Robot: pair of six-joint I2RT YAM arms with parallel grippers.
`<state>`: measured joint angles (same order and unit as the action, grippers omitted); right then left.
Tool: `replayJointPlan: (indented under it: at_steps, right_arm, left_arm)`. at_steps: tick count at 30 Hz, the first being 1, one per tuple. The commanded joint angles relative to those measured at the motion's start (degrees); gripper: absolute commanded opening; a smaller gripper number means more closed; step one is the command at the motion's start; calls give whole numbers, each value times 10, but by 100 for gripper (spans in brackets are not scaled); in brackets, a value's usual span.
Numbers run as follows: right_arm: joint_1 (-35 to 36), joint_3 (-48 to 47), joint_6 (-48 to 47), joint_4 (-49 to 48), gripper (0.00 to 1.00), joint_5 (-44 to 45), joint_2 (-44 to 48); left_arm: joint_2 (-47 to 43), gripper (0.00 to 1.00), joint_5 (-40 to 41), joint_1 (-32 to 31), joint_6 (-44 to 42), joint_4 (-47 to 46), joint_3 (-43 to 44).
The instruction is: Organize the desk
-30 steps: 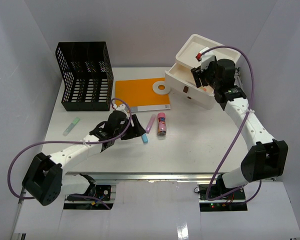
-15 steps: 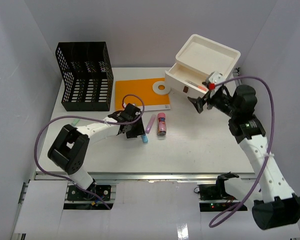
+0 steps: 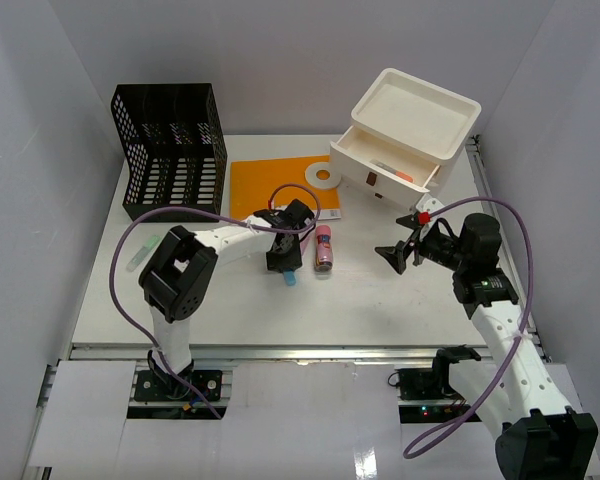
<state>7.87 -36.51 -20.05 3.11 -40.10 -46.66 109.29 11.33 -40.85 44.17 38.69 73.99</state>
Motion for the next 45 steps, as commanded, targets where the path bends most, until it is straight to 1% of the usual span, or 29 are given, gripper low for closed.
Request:
replayJointPlan:
  at_steps: [1,3,5,9,13,16,17,19,22,25,28,31,33,35,38,39,45]
  right_arm:
    - [-10,4,12,-41,90,-45,23]
    - [-12,6,14,-39,90,-53,24]
    - [-13,6,13,-39,90,-60,23]
    - [-15,9,12,-39,90,-70,25]
    - [-15,10,14,-38,90,-93,20]
    - [-15,7,32,-38,90,-137,-1]
    - [-15,7,52,-43,90,-160,-13]
    - [-15,9,85,-56,90,-191,-38]
    - [-15,7,160,-91,90,-216,-72]
    - [-10,-3,214,-106,91,-228,-125]
    - [-2,-29,274,-110,92,-224,-171]
    - [9,-59,353,-110,94,-157,-197]
    - [14,-74,392,-107,95,-123,-204]
    - [22,-91,428,-108,98,-97,-211]
    - [26,-90,451,-129,100,-91,-212]
    - [27,-86,473,-151,94,-85,-215]
    - [37,-105,465,-135,81,-38,-241]
  left_arm:
    - [24,45,41,-7,9,58,-4]
    - [20,33,46,-8,9,59,-12]
    - [15,27,51,-9,11,59,-20]
    - [-7,17,51,-13,5,58,-32]
    - [-42,9,46,-18,2,53,-49]
    - [-96,2,29,-20,-10,27,-71]
    - [-125,0,13,-20,-18,5,-78]
    - [-175,0,-23,-22,-32,-41,-101]
    - [-239,0,-88,-23,-49,-133,-161]
    - [-289,0,-180,-22,-60,-268,-215]
    - [-300,0,-233,-23,-56,-395,-251]
    - [-281,0,-277,-28,-48,-484,-254]
    - [-264,0,-295,-31,-45,-511,-243]
    - [-236,0,-298,-38,-45,-532,-212]
    - [-201,0,-304,-42,-45,-537,-182]
    - [-182,0,-312,-45,-44,-537,-151]
    - [-145,0,-321,-55,-46,-536,-110]
